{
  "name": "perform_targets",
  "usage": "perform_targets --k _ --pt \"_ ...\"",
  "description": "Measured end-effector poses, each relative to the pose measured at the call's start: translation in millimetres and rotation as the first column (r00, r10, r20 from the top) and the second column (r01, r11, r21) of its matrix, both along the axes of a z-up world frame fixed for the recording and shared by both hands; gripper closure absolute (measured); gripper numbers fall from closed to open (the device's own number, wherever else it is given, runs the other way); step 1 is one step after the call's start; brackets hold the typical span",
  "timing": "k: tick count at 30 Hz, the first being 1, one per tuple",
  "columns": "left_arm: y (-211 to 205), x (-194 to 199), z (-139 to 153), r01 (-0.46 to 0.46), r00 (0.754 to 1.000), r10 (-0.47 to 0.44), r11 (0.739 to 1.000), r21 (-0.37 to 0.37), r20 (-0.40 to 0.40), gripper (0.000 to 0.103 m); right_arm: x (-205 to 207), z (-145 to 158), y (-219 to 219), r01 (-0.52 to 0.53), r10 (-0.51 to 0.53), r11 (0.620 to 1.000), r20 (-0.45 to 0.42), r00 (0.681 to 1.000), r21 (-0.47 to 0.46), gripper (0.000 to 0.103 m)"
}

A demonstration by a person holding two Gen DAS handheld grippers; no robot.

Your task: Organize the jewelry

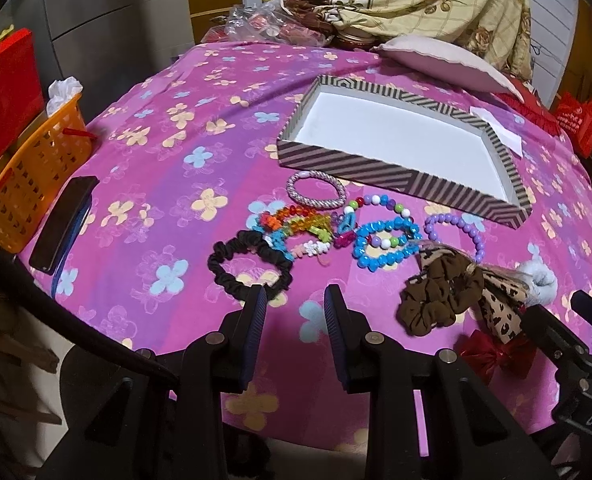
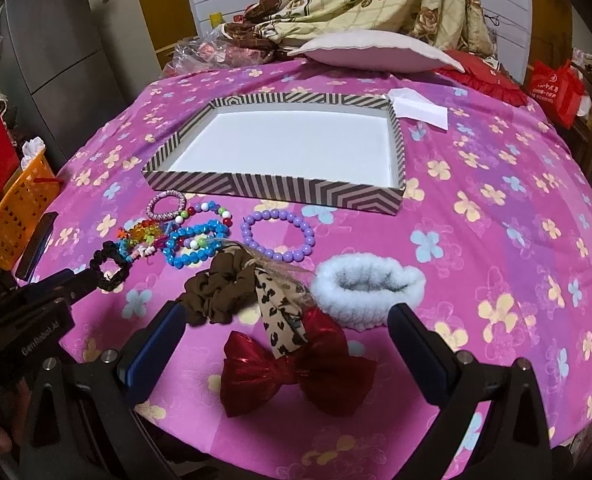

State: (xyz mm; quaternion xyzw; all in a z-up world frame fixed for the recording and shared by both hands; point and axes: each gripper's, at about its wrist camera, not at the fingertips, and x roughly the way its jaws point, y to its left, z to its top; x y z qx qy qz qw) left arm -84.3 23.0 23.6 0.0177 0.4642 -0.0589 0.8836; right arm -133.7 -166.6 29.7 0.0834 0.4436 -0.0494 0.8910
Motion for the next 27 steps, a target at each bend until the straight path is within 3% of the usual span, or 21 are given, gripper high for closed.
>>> perform_targets --k 19,24,27 --pt "65.1 24.6 -6.1 -0.139 0.986 0.123 0.98 -0.142 -0.113 0.054 -24.9 2.7 -62.2 0.048 -0.048 0.998 0.001 0.999 -0.028 0.002" --pt "76.9 28.4 -12.5 -0.167 0.978 0.141 0.971 -0.172 -0.152 0.054 -21.3 -11.1 -70.4 0.068 -0.07 0.995 -0.031 0.997 -0.074 0.013" --pt "84.6 29.2 -14.6 -0.186 0.974 0.156 0.965 -0.183 -0.166 0.054 -20.6 -15.7 -80.2 0.085 -0.086 0.996 -0.037 0.996 -0.026 0.018"
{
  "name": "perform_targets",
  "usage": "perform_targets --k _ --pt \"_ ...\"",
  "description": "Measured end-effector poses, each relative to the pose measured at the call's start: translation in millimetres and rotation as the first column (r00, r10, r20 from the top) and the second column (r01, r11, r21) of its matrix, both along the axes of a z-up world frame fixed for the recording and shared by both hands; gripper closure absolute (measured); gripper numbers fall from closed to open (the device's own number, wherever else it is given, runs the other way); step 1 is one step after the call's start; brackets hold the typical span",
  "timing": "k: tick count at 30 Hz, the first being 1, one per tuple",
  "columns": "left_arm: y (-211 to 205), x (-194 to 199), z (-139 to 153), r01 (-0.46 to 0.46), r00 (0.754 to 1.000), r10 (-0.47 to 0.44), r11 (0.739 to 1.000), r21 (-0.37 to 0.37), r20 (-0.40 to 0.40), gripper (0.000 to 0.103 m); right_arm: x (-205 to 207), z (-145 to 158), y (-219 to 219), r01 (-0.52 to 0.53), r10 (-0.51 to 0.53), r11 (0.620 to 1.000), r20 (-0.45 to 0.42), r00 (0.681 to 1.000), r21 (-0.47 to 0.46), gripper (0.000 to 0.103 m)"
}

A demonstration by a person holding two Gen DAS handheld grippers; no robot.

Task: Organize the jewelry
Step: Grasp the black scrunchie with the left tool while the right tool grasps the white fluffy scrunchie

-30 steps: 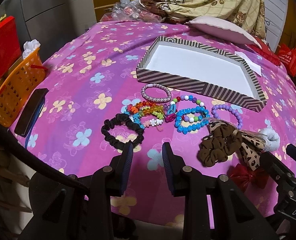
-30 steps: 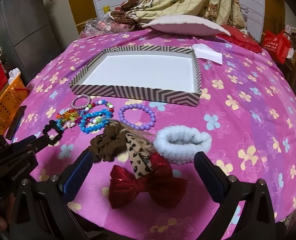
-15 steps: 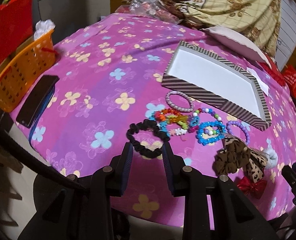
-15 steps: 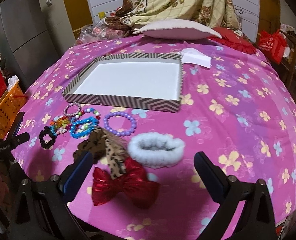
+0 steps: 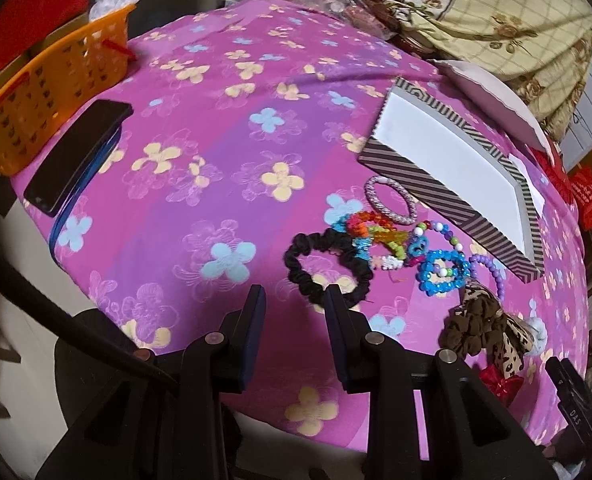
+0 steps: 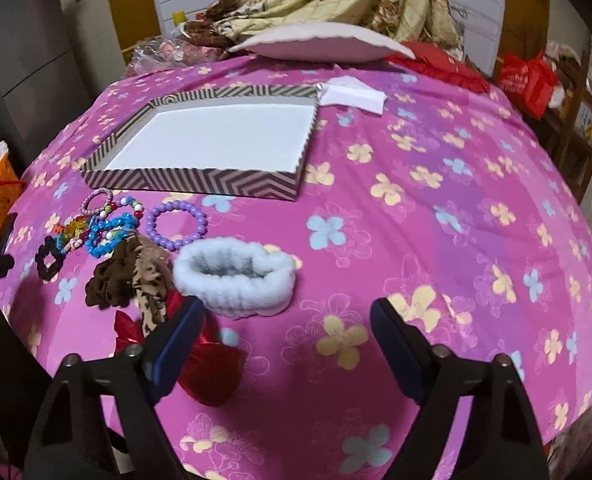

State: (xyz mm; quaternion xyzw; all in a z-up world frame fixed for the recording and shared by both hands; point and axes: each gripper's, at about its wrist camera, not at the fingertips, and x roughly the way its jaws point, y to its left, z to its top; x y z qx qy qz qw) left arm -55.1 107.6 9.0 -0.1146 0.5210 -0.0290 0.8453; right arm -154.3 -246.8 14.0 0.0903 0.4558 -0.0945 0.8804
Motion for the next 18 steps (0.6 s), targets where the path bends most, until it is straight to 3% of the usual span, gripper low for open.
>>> perform_targets --k 9,18 --pt "4.1 6.0 -8.9 0.004 0.999 -0.006 0.998 -0.06 -0.034 0.051 1.6 0.0 -12.8 0.03 -0.03 0.999 0.012 0.999 0.046 0.018" --pt "-6.2 23.4 -24.5 0.0 0.999 0.0 1.0 -0.01 -0.046 0.051 16.0 -4.9 -16.6 0.016 -0.016 0.999 -0.002 1.0 0.05 0.018"
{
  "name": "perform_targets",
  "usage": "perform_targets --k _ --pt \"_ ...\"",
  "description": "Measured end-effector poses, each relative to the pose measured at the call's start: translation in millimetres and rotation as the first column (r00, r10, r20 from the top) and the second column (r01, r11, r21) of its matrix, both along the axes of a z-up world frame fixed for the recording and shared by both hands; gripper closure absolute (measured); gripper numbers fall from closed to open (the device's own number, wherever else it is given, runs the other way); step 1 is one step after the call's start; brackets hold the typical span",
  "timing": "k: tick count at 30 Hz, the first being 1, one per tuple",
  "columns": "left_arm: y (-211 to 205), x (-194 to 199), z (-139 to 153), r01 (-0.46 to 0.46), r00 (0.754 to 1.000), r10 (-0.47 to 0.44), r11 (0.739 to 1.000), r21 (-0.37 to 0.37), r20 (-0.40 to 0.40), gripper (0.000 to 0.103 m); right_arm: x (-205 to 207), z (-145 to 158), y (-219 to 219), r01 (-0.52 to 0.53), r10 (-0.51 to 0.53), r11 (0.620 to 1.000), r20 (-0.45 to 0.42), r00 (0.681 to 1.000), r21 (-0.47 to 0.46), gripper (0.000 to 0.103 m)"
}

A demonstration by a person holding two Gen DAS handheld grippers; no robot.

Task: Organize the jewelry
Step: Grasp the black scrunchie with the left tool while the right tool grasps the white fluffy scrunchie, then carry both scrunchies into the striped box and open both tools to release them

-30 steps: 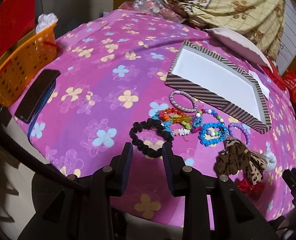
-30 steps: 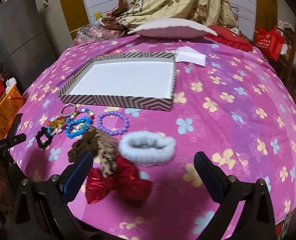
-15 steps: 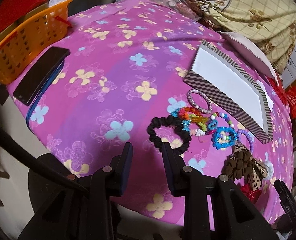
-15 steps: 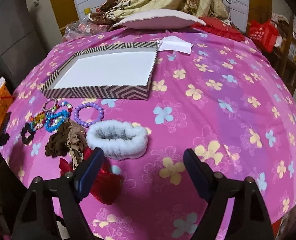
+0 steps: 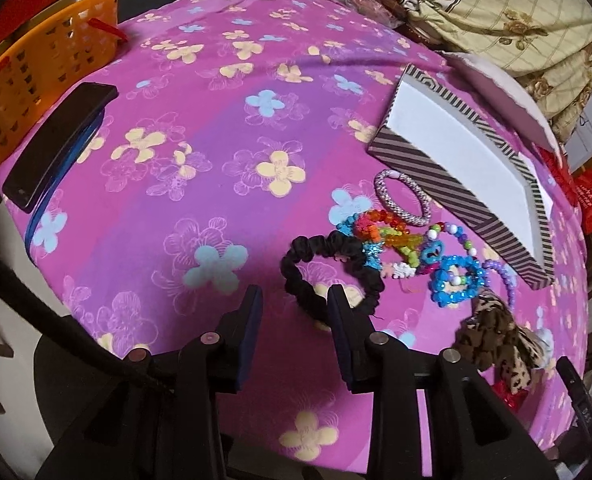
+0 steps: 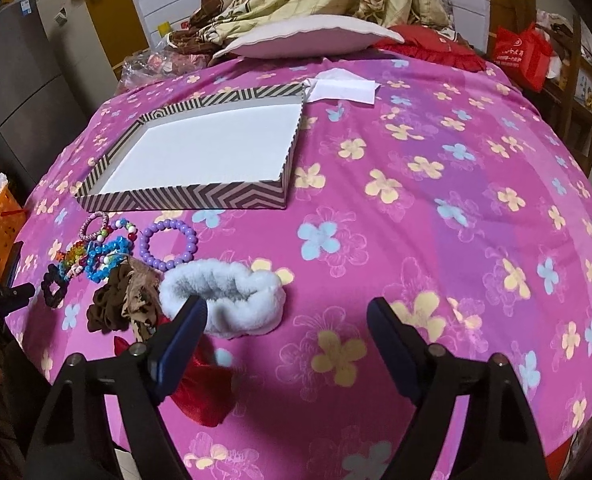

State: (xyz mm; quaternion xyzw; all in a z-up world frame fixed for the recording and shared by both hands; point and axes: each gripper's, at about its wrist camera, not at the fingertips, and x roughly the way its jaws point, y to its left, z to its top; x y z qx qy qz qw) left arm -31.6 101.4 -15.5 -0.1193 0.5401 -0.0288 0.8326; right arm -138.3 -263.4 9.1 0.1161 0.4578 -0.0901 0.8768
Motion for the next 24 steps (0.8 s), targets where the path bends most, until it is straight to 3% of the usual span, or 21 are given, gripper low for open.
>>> perform_targets --k 5,11,15,17,21,24 --pt "-4.9 4.2 -5.7 0.011 1.0 -0.011 0.999 0.034 0.0 0.051 15.9 -13.2 0.9 -0.032 0.032 0.999 -0.033 0.999 0.0 0.019" --pt "-13.4 12.1 -14.2 0.035 0.999 -0.034 0.998 0.057 -0.021 0.051 23.9 -27.0 -2.4 -0.085 0.088 0.993 -0.027 0.996 0.083 0.033" --pt "-15.4 13.4 -18.4 0.041 0.999 -0.04 0.998 0.054 -0.017 0.052 21.4 -32.1 -4.3 -0.127 0.129 0.979 -0.001 0.992 0.16 0.058" --pt "-15.0 13.9 -18.8 0.044 0.999 -0.044 0.998 0.052 -0.009 0.071 20.0 -33.3 -3.2 -0.139 0.14 0.976 0.011 0.99 0.169 0.063" --pt "-9.9 14.5 -17.9 0.059 0.998 -0.059 0.998 0.013 -0.013 0.078 17.6 -30.8 -5.1 -0.137 0.134 0.973 0.031 0.99 0.184 0.071" --pt "-7.1 9.7 -5.9 0.077 0.997 -0.077 0.997 0.011 0.027 0.081 15.7 -23.3 -6.1 -0.139 0.133 0.974 0.048 0.99 0.18 0.076"
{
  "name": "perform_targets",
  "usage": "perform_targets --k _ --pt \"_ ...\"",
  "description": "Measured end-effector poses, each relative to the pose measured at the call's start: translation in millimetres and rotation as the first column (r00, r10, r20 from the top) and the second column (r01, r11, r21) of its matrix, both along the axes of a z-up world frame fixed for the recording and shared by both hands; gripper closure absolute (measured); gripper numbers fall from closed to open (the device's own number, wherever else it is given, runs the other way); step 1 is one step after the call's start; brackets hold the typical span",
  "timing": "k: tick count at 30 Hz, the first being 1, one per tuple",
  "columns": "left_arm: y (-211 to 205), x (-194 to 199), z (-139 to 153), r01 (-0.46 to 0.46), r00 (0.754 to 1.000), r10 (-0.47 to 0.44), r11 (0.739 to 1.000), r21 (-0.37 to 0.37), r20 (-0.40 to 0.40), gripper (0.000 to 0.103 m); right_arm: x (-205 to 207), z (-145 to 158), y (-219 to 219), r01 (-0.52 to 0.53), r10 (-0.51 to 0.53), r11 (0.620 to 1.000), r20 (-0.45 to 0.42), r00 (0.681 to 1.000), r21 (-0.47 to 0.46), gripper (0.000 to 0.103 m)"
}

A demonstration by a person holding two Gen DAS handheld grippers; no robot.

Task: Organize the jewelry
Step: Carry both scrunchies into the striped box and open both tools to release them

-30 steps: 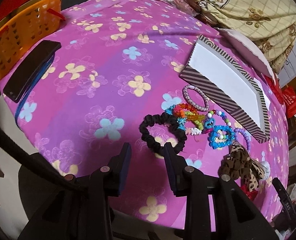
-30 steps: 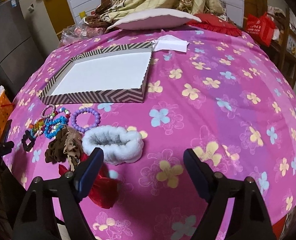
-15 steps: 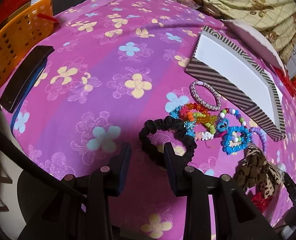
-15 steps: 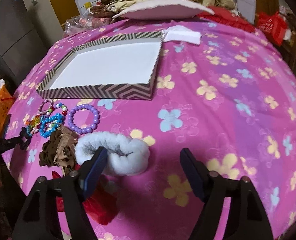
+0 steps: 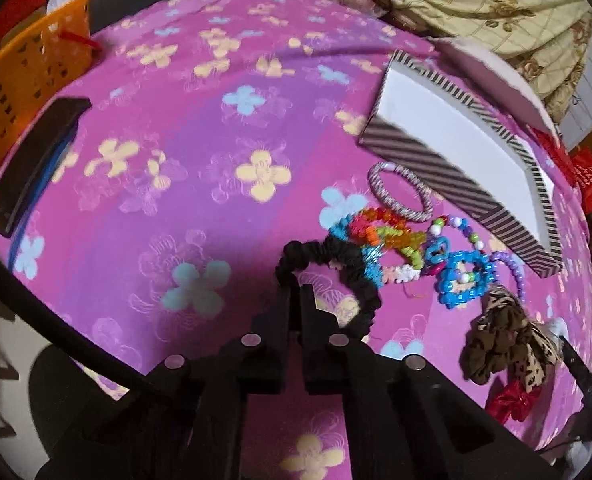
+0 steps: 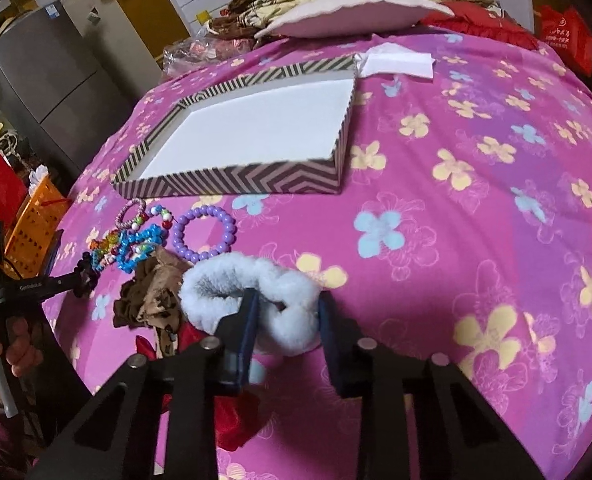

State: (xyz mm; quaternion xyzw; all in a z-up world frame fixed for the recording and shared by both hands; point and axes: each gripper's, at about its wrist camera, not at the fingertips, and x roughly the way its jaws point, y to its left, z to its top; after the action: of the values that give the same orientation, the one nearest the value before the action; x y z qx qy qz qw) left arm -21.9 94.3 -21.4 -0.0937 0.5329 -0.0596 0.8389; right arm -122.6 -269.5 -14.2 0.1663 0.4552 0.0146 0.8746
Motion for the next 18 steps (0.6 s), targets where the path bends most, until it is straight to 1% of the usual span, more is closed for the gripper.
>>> perform_targets --k 3,6,10,15,18 --pt "2.1 -3.7 16.2 0.02 0.999 -0.019 1.0 -0.013 0.037 0.081 0.1 10.1 -0.7 0.004 -0.003 1.0 0.015 1.0 -0.02 0.078" --pt "2.8 -5.0 32.1 0.033 0.997 -0.032 0.999 -0.021 0.067 0.081 0.7 19.5 -4.6 0.009 -0.009 1.0 0.033 0.999 -0.022 0.079" --pt "-0.3 -2.4 47.4 0.058 0.995 -0.054 0.997 -0.047 0.081 0.081 5.2 37.2 -13.1 0.028 -0.025 0.999 0.069 0.997 -0.035 0.079" --pt "-19.9 7.3 66.8 0.097 0.989 -0.092 0.995 -0.037 0.113 0.081 24.8 55.0 -24.4 0.06 -0.053 0.996 0.104 0.993 -0.06 0.079" --pt "-33.8 18.6 76.9 0.108 0.984 -0.105 0.994 -0.011 0.143 0.081 40.6 61.7 -29.5 0.074 -0.066 0.995 0.119 0.991 -0.061 0.079"
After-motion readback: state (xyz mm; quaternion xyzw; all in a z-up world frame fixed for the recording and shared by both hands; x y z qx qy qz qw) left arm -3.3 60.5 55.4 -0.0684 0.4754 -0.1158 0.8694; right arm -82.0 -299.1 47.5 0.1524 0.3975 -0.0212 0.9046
